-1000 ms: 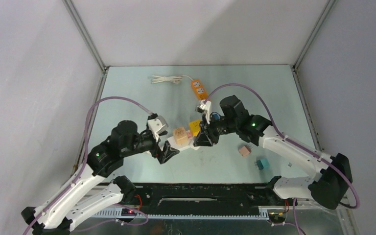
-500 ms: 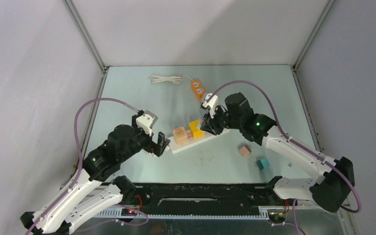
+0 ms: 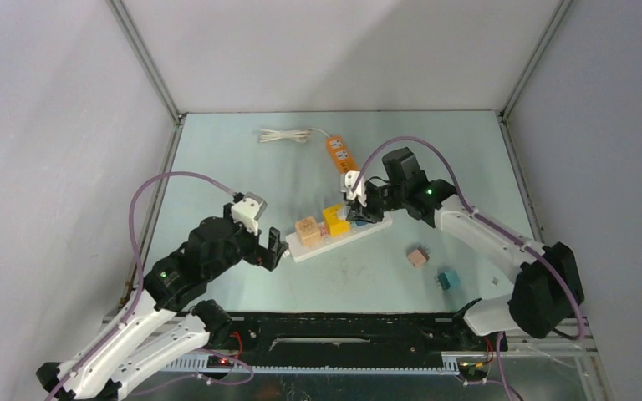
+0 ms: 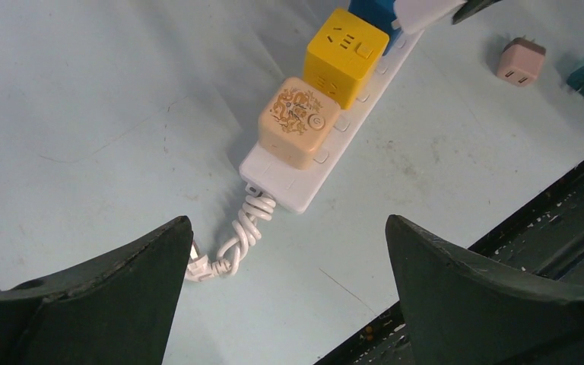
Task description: Insert the plug
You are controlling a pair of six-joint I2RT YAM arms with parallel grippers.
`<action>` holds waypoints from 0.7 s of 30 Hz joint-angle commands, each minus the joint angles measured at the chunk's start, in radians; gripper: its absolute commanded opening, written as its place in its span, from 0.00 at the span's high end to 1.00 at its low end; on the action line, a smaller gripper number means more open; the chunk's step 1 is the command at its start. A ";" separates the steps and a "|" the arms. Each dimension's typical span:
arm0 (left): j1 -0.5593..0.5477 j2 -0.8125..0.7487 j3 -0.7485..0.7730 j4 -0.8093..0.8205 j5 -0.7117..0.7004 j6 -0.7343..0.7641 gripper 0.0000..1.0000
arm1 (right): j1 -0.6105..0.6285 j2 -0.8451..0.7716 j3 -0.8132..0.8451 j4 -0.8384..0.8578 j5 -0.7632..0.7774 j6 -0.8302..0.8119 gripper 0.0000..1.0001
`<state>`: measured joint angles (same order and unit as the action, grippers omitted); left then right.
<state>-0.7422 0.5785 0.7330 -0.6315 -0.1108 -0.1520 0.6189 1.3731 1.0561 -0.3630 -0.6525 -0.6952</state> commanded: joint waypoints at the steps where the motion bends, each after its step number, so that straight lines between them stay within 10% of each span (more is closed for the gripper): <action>1: -0.002 -0.044 -0.023 0.006 -0.016 -0.046 0.00 | -0.034 0.090 0.128 -0.146 -0.105 -0.224 1.00; 21: -0.003 -0.098 -0.080 0.024 -0.064 -0.099 0.02 | 0.026 0.405 0.510 -0.537 -0.078 -0.460 1.00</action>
<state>-0.7422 0.4877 0.6731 -0.6380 -0.1368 -0.2276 0.6357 1.7317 1.4879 -0.8330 -0.7280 -1.1080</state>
